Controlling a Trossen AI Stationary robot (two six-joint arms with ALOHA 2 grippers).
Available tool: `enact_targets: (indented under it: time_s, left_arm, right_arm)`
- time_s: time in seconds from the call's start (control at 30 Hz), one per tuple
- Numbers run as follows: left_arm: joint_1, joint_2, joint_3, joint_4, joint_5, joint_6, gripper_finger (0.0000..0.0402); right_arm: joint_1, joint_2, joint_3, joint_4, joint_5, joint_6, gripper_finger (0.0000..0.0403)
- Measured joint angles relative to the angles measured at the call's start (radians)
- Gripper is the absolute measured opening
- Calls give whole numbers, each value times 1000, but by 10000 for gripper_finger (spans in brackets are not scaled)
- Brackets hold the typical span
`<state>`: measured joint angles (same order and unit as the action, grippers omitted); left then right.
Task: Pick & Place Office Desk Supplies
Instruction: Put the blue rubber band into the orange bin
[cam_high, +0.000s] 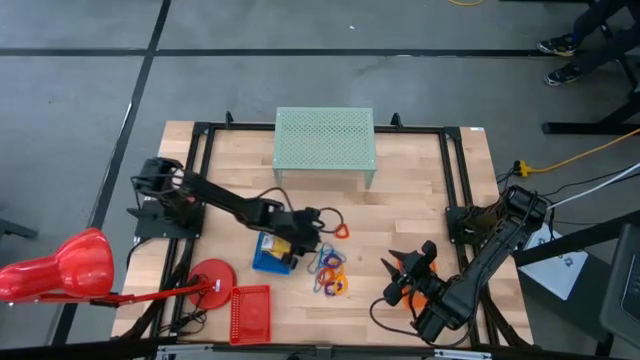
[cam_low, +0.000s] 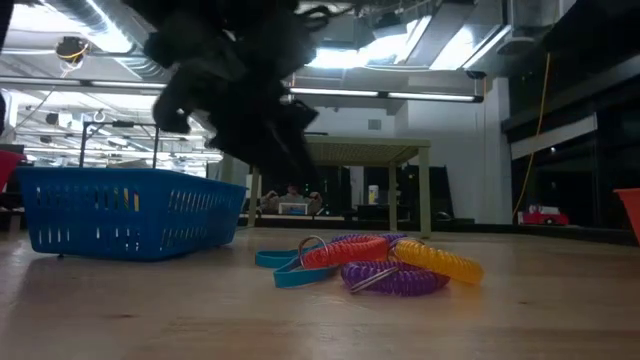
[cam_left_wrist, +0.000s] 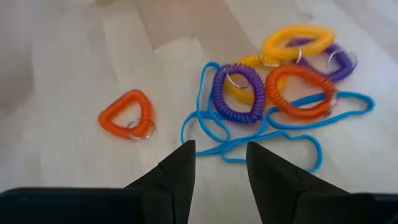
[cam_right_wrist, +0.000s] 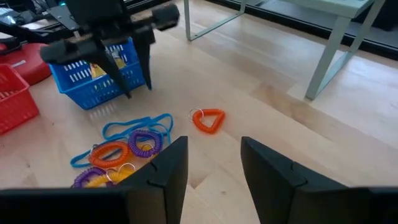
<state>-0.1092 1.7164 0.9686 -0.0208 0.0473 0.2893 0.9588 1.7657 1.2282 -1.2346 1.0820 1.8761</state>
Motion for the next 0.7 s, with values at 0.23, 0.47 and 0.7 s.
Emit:
enact_targets:
  time_s: [0.23, 0.47, 0.7]
  left_arm:
    - [58, 119, 104, 2, -4, -20, 141]
    - [80, 188, 131, 5, 3, -17, 141]
    - [78, 208, 132, 15, 38, -31, 141]
  right_arm:
    - [0, 0, 0, 13, 1, -2, 151]
    - [0, 0, 0, 20, -1, -7, 151]
    - [0, 0, 0, 20, -1, -14, 151]
